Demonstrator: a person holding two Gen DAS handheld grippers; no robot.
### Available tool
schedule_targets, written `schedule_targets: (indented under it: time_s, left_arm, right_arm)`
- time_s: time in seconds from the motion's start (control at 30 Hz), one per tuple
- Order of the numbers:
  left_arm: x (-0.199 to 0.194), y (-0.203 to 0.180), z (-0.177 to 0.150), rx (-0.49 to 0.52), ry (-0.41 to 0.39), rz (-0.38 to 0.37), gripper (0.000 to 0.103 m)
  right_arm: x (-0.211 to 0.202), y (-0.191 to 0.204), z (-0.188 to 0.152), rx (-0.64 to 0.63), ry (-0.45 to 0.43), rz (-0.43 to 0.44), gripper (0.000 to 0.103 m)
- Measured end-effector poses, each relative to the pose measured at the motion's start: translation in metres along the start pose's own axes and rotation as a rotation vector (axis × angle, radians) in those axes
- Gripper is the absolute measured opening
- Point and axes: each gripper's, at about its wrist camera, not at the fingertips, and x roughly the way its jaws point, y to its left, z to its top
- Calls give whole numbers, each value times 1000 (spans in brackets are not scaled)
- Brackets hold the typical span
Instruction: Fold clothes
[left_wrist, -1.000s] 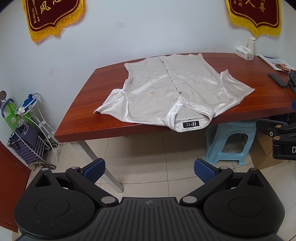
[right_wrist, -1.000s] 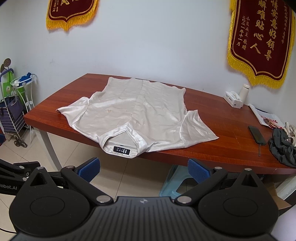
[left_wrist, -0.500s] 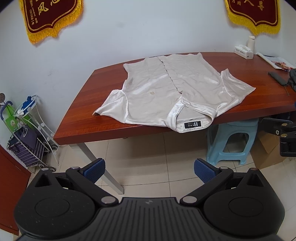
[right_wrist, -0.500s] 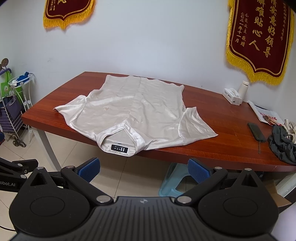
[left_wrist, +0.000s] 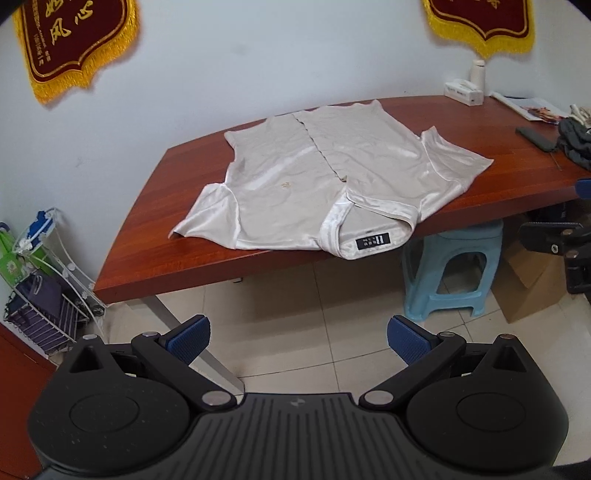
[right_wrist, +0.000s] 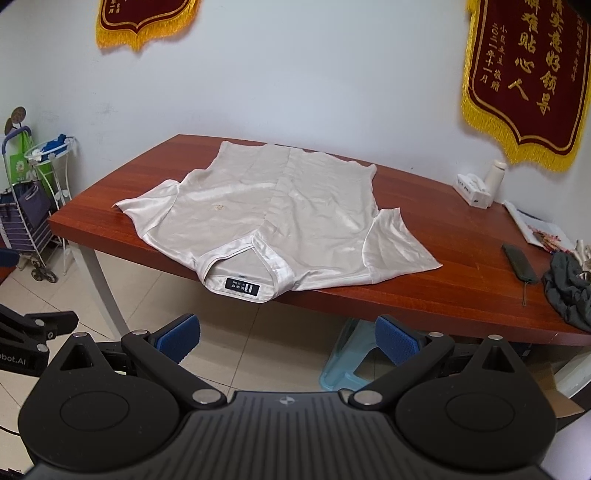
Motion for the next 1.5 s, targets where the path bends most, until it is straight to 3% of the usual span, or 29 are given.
schedule_targets:
  time_s: [0.17,0.53,0.93,1.13,1.5]
  left_arm:
    - [5,9,-6,-19,12,-26,103]
    - [11,18,-10,-18,-2,-29,103]
    - [15,-9,8,57,-61,-68,103]
    - [23,-41,28,76,-73,-75,103]
    - [59,-125,94,-34,-67,-59,103]
  right_arm:
    - [1,-8,-4,34,-6,46,102]
    - [10,-11,-6,5,4,19,102]
    - [19,-42,1,36,18,-11,102]
    - [29,-84,10,53,16,-18,102]
    - [60,-196,47,22,10,31,102]
